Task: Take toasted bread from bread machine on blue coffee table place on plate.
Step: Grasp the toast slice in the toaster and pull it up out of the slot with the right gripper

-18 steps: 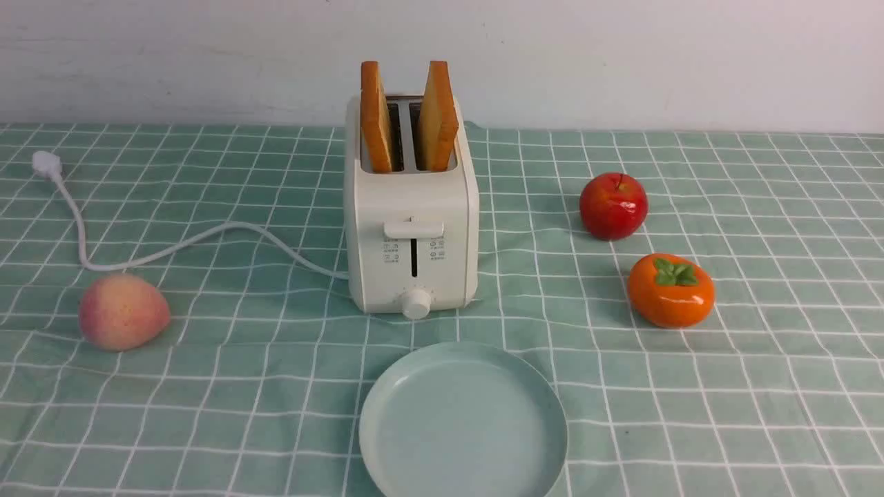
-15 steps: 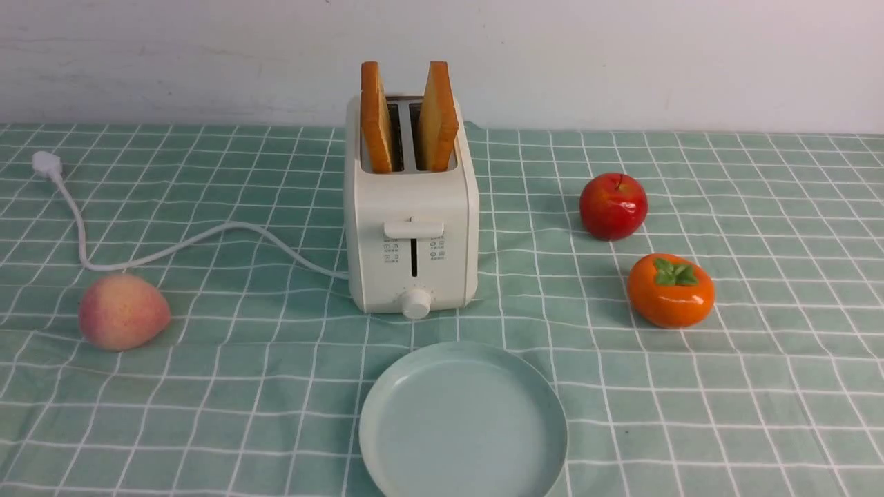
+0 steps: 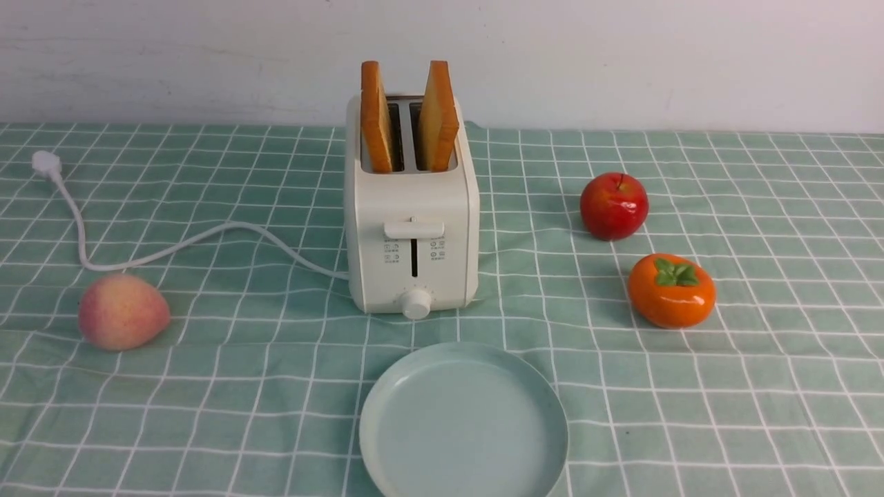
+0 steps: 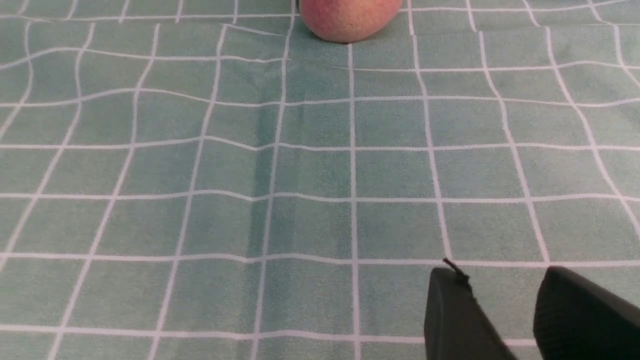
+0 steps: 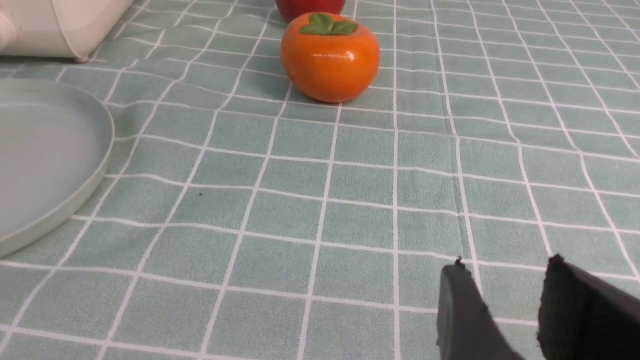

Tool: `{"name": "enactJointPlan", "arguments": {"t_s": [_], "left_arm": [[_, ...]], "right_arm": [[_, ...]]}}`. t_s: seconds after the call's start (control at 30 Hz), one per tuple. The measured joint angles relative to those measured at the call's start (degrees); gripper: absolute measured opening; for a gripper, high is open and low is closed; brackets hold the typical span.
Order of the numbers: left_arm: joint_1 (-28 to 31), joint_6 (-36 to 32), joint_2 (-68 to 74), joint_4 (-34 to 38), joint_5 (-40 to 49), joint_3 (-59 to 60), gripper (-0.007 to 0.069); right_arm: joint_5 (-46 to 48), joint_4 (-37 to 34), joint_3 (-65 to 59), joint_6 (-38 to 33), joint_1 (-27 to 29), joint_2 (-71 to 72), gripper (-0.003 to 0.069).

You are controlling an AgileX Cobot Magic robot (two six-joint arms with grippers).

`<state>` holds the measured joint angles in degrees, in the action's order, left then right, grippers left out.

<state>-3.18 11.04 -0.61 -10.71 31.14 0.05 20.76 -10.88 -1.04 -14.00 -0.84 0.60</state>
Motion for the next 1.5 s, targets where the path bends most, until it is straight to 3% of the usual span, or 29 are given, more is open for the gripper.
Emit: {"name": "enactJointPlan", "arguments": {"t_s": [0.1,0.3,0.53,0.7,0.83,0.97,1.1,1.2,1.3,1.37,1.4,1.47,1.5], "left_arm": [[0.0,0.0,0.0,-1.6,-2.4,0.1,0.0237],[0.0,0.0,0.0,-2.5,-15.9,0.1,0.0237],[0.0,-0.4,0.0,-3.5,-19.5,0.2,0.0237],[0.0,-9.0,0.0,-15.4,-25.9,0.2,0.0237],[0.0,-14.7,0.0,-25.5,-33.2,0.2,0.0237],[0.0,-14.7,0.0,-29.1,-38.8,0.2,0.0237],[0.0,-12.2,0.0,-30.6,-51.1,0.2,0.0237],[0.0,-6.1,0.0,-30.9,-56.5,0.2,0.0237],[0.0,14.4,0.0,-30.9,-62.6,0.2,0.0237],[0.0,22.5,0.0,-30.7,-63.4,0.2,0.0237],[0.0,33.9,0.0,-30.7,-62.6,0.2,0.0237],[0.0,43.8,0.0,-30.7,-60.7,0.1,0.0237],[0.0,43.8,0.0,-30.7,-60.5,0.1,0.0237]], "right_arm": [[-1.7,-4.3,-0.3,0.0,0.0,0.0,0.0240],[-8.3,-17.0,-0.3,0.0,0.0,0.0,0.0240],[-9.5,-23.4,-0.3,0.0,0.0,0.0,0.0240],[-14.0,-24.3,-0.4,0.3,0.0,0.0,0.0240],[-20.3,-30.7,-0.4,2.6,0.0,0.0,0.0240],[-21.2,-34.1,-0.4,2.8,0.0,0.0,0.0240],[-17.2,-34.8,-0.4,2.8,0.0,0.0,0.0240],[-15.7,-34.8,-0.4,2.8,0.0,0.0,0.0240],[-14.9,-35.8,-0.4,2.8,0.0,0.0,0.0240],[-14.9,-36.7,-0.4,2.8,0.0,0.0,0.0240],[-15.1,-37.9,-0.4,2.8,0.0,0.0,0.0240],[-16.1,-39.0,-0.4,2.8,0.0,0.0,0.0240],[-16.3,-39.0,-0.4,2.8,0.0,0.0,0.0240]]}}
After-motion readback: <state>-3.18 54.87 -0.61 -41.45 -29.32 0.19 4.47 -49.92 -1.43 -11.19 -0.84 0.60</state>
